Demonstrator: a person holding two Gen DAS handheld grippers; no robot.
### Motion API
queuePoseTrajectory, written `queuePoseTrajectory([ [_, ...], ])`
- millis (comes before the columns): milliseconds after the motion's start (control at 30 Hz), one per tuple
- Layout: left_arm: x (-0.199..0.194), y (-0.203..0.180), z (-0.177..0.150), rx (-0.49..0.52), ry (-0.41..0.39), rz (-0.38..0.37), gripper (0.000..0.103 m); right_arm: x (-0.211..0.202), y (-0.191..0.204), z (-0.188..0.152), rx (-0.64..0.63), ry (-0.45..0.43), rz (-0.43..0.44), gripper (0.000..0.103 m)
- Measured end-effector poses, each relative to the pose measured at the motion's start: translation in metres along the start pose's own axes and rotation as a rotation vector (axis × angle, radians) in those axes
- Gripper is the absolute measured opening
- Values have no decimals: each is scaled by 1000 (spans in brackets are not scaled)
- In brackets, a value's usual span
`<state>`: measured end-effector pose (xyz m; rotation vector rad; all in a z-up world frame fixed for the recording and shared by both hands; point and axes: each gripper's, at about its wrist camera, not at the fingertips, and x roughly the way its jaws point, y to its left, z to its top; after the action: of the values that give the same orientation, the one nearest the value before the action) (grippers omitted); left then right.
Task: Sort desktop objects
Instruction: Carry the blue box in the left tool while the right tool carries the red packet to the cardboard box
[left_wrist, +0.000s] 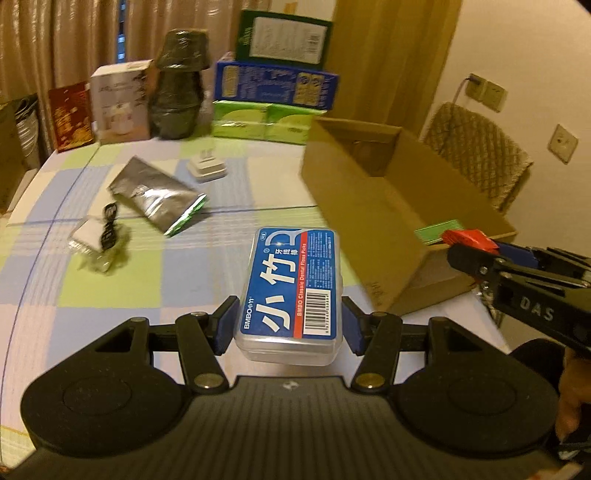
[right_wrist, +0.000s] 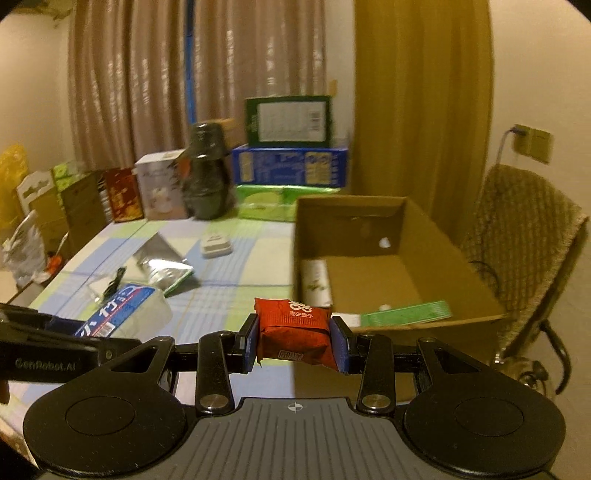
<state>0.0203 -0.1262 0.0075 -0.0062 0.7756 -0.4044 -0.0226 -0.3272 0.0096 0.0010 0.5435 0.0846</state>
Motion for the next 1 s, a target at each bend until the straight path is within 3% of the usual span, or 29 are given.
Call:
queuePoseTrajectory([
  [400,8,-64,22,54,4,-90,52,-16,-51,2,65,-15,-71,37],
  [667,21,-87,37,80,11,-97,52,-14,-76,10,78,-39,-93,37],
  [1000,51,-110,78,90,0,-97,52,16,-115,38,108,-48,-91,37],
])
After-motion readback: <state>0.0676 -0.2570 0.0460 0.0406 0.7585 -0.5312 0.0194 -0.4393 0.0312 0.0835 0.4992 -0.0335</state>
